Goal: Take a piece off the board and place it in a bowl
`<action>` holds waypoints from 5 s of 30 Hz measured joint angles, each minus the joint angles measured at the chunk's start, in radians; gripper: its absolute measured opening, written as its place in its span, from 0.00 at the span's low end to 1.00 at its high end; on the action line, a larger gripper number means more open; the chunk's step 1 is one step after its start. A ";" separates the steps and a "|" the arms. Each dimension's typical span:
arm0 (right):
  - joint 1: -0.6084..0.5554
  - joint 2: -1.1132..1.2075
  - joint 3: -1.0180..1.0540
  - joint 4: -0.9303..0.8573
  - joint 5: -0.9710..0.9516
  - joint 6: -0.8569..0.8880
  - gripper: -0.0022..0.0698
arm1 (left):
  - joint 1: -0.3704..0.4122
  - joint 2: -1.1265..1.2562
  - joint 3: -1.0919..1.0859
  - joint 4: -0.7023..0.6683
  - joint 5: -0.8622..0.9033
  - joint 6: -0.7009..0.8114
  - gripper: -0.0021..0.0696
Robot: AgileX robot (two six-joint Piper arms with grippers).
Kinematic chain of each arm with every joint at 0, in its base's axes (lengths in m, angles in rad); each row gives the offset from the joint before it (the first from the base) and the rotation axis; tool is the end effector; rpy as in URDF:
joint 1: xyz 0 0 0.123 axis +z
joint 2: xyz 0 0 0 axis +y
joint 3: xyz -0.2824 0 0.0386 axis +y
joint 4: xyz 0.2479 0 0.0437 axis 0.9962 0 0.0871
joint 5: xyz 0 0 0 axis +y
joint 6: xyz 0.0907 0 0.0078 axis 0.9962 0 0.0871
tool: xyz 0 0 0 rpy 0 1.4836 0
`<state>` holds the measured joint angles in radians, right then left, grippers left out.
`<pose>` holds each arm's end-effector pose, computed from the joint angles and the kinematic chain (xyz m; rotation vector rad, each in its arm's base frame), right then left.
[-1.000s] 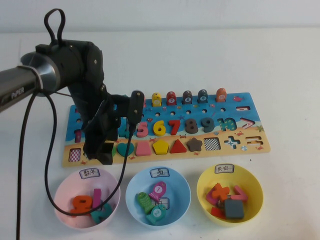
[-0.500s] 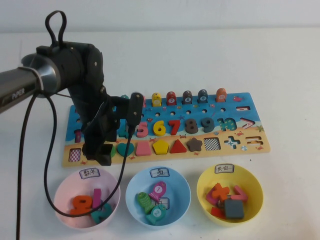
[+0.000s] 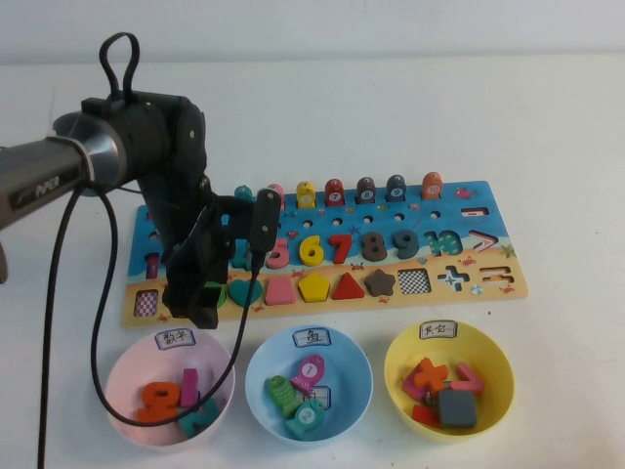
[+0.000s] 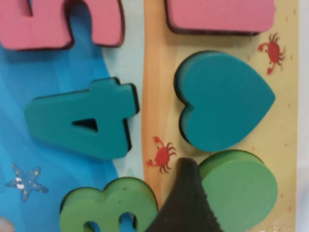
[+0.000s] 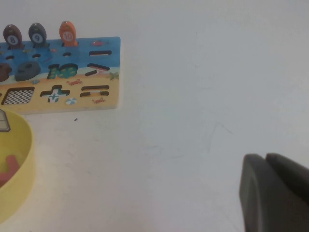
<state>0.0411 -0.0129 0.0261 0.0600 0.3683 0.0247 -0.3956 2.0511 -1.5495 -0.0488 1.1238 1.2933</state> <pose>0.0525 0.0041 0.1719 0.0220 1.8656 0.1044 0.3731 -0.1601 0.1838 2.2911 2.0775 -0.0399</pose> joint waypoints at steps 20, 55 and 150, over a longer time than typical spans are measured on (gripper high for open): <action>0.000 0.000 0.000 0.000 0.000 0.000 0.01 | 0.047 0.000 0.000 -0.041 -0.007 -0.008 0.48; 0.000 0.000 0.000 0.000 0.000 0.000 0.01 | 0.047 -0.027 -0.027 -0.059 0.005 -0.117 0.42; 0.000 -0.002 0.000 0.000 0.000 0.000 0.01 | -0.442 -0.350 -0.081 -0.124 0.004 -0.810 0.03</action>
<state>0.0411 -0.0144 0.0261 0.0600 0.3683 0.0247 -0.8377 1.7007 -1.6304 -0.1723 1.1276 0.4830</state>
